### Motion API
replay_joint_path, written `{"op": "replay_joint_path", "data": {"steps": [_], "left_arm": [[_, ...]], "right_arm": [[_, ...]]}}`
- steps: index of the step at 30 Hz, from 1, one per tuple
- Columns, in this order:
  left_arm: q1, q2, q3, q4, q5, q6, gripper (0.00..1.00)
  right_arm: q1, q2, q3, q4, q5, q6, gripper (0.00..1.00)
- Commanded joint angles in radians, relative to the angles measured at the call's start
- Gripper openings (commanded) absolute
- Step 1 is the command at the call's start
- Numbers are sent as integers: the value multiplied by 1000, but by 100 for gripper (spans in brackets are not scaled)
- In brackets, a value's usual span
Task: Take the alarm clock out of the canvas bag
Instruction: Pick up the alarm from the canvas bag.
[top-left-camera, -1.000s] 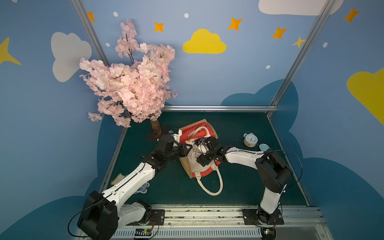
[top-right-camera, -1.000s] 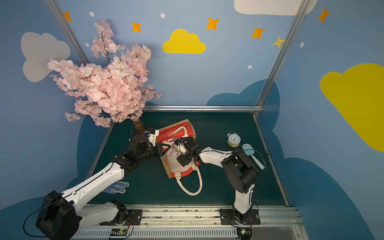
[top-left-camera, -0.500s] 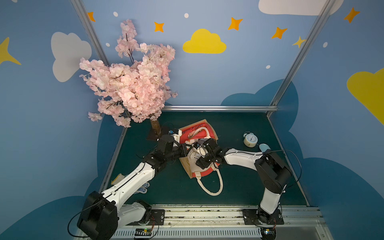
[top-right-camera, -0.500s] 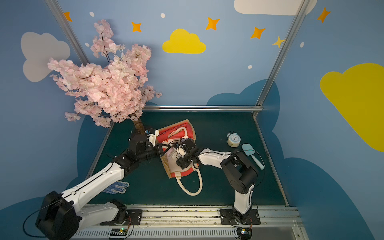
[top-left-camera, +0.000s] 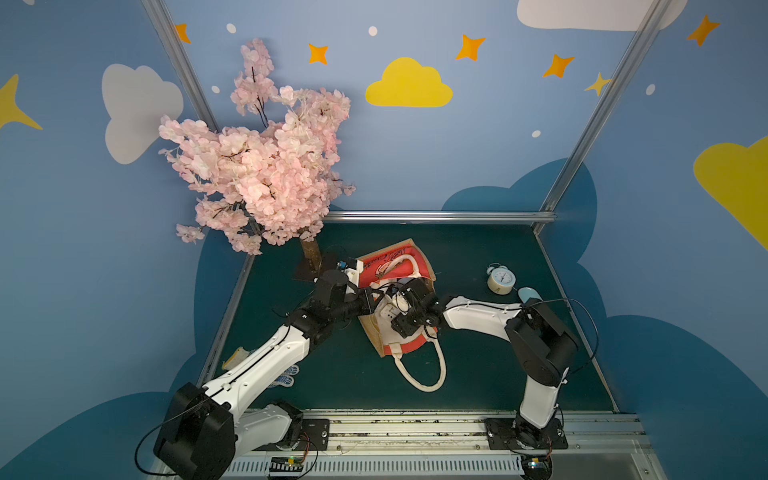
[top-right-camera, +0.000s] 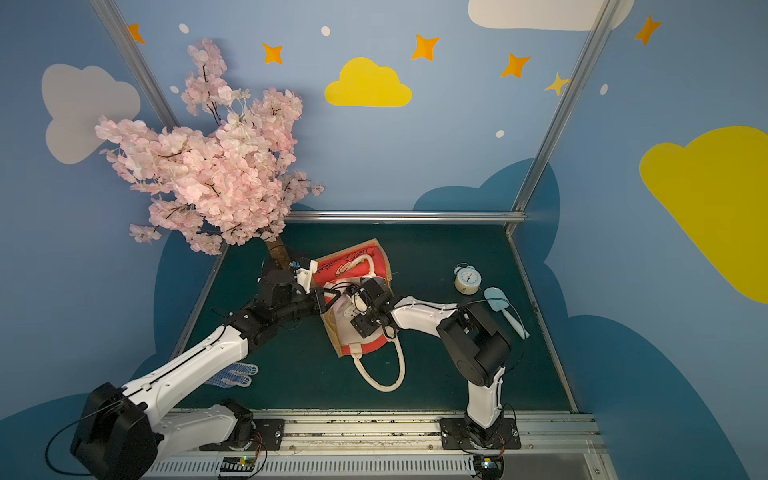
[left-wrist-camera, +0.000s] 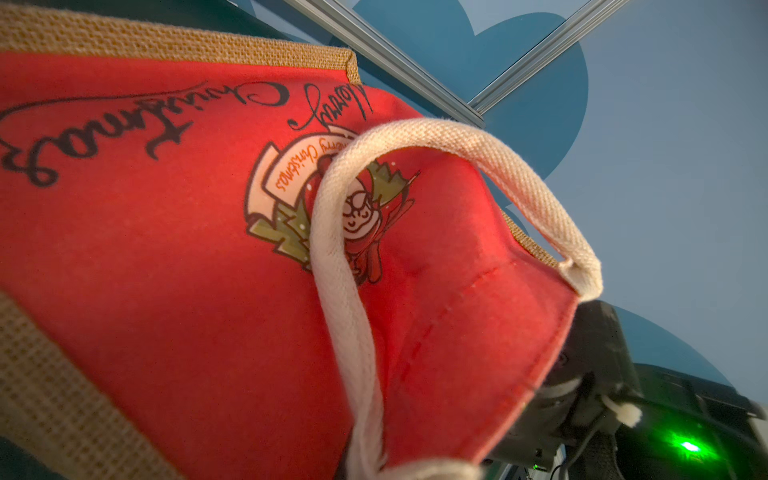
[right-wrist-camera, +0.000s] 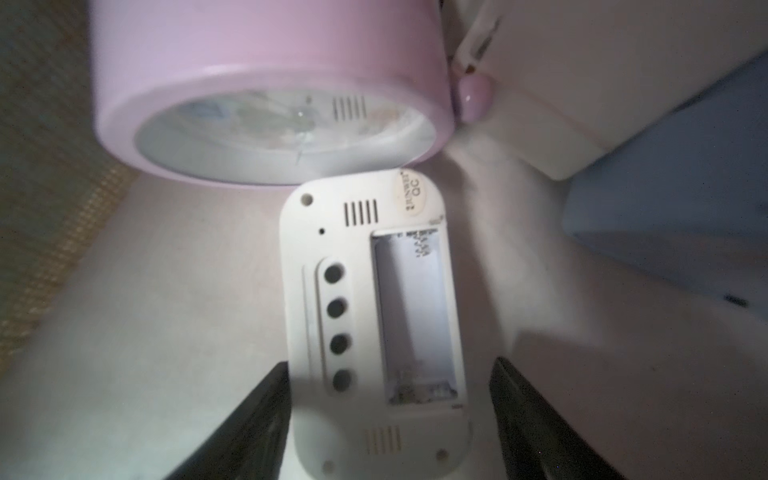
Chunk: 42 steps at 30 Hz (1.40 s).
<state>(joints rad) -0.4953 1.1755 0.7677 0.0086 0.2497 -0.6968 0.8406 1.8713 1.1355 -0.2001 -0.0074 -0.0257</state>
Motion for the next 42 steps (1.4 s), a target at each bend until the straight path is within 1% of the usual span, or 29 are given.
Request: {"op": "replay_joint_path", "data": {"steps": [1, 4, 9, 16, 18, 25, 26, 28, 34, 42], "left_arm": [[6, -27, -21, -23, -9, 5, 11], [5, -28, -21, -24, -9, 5, 11], [6, -27, -20, -22, -9, 3, 11], [7, -30, -21, -25, -10, 4, 11], [8, -32, -22, -25, -9, 3, 11], [7, -30, -27, -16, -9, -8, 11], [7, -30, -27, -16, -25, -8, 11], [7, -31, -28, -16, -44, -14, 11], [7, -30, -37, -2, -49, -29, 10], [7, -43, -38, -17, -78, -35, 11]], "right_arm": [[2, 24, 35, -31, 21, 19, 74], [3, 35, 33, -13, -7, 6, 73], [2, 49, 29, -11, -19, 9, 69], [0, 41, 19, -10, -34, 7, 61], [0, 21, 5, -6, -36, 9, 57], [4, -68, -54, -9, -53, 40, 50], [6, -84, -67, -7, -52, 49, 48], [9, -120, -91, 3, -48, 67, 44], [15, -188, -102, -37, 1, 112, 38], [53, -285, -124, -93, 63, 152, 36]]}}
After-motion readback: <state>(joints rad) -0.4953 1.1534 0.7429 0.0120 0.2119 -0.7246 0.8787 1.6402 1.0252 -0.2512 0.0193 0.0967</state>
